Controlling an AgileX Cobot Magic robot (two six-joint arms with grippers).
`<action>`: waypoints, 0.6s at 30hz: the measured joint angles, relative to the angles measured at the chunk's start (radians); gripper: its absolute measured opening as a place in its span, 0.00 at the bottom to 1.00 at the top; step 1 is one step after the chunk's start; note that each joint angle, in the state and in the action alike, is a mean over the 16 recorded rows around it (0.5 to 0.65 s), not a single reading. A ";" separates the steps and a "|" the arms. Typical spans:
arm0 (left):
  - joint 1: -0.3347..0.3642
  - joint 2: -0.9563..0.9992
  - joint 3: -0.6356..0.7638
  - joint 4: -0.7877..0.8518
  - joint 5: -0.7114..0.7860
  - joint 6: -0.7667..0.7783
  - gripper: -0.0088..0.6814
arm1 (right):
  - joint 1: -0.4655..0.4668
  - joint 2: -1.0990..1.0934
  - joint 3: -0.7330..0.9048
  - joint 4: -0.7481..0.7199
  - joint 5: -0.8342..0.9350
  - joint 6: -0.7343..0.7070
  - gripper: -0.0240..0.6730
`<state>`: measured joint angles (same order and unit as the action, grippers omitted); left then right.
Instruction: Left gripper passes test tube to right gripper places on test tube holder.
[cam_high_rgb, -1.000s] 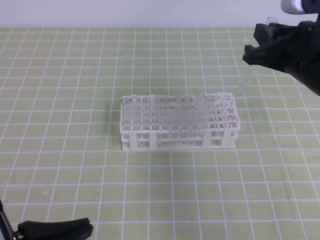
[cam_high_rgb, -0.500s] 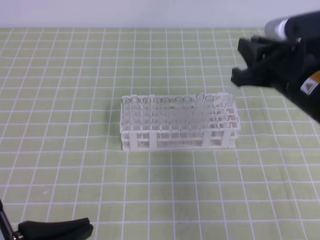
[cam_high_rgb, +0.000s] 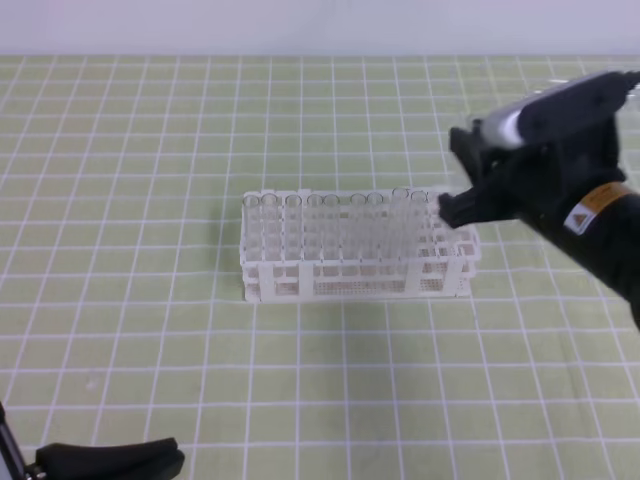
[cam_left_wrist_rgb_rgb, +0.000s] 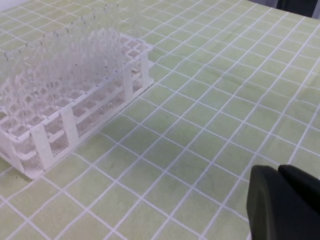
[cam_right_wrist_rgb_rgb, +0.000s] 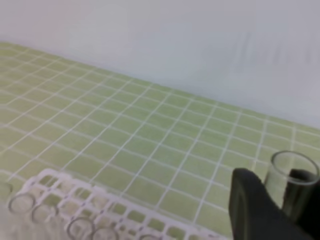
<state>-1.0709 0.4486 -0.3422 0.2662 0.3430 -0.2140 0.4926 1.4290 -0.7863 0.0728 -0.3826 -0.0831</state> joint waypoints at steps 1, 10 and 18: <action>0.000 0.000 0.000 0.000 0.001 0.000 0.01 | 0.003 0.006 0.002 -0.006 -0.008 0.000 0.18; 0.000 -0.001 0.000 -0.001 0.007 0.000 0.01 | 0.023 0.060 0.009 -0.040 -0.067 0.009 0.18; 0.000 -0.002 0.000 -0.001 0.009 0.000 0.01 | 0.026 0.085 0.009 -0.047 -0.102 0.035 0.18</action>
<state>-1.0713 0.4470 -0.3426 0.2650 0.3523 -0.2140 0.5190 1.5139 -0.7777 0.0254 -0.4847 -0.0477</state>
